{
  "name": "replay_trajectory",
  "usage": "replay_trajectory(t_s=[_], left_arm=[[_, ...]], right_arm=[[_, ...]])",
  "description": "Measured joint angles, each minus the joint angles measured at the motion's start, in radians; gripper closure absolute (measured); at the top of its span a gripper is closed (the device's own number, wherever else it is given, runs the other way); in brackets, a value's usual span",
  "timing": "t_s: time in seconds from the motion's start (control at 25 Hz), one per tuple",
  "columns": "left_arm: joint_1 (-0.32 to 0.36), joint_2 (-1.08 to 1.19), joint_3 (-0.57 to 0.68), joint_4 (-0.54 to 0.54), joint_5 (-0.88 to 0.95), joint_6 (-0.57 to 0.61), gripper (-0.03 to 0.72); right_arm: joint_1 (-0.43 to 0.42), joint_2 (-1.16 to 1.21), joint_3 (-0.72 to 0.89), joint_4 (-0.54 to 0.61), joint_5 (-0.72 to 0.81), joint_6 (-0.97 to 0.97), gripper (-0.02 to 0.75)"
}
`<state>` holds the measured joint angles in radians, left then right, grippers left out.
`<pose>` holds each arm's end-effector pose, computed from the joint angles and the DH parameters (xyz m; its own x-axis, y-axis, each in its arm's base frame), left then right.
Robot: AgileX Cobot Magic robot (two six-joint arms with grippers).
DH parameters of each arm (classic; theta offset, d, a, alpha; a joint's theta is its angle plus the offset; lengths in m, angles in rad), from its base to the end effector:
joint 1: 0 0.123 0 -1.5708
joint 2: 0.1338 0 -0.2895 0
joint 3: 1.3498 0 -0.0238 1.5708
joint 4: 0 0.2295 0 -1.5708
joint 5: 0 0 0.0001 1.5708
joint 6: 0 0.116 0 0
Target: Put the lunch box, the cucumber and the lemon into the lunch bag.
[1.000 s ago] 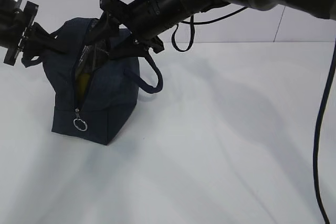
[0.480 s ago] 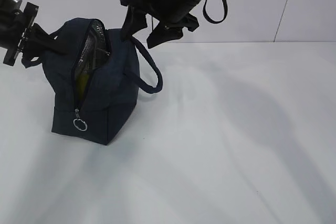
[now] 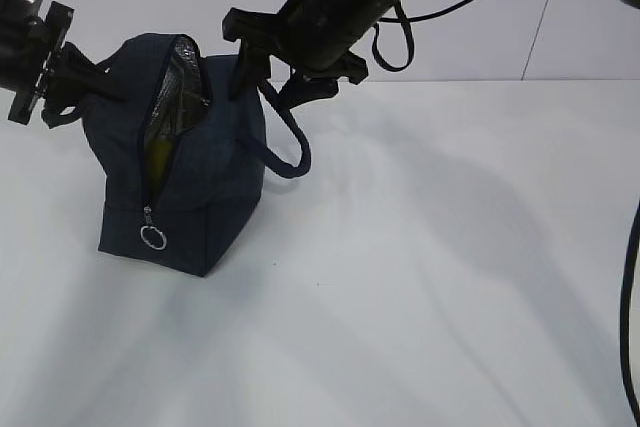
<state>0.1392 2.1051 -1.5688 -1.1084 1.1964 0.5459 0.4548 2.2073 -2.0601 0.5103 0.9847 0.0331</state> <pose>0.4230 -0.0383 0.2103 -0.9627 -0.1835 -0.1988 0.0622 0.5653 -0.8226 0.4204 0.2581 0.2527 -0.9031 -0.1089 -0.4154 -0.3273 0.8008 0.5016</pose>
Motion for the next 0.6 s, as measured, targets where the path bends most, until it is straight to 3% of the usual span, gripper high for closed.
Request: replay_trajectory(t_s=[0.6], left_arm=[[0.000, 0.000, 0.000, -0.005, 0.000, 0.000, 0.696]], right_arm=[[0.000, 0.049, 0.000, 0.061, -0.043, 0.002, 0.240]])
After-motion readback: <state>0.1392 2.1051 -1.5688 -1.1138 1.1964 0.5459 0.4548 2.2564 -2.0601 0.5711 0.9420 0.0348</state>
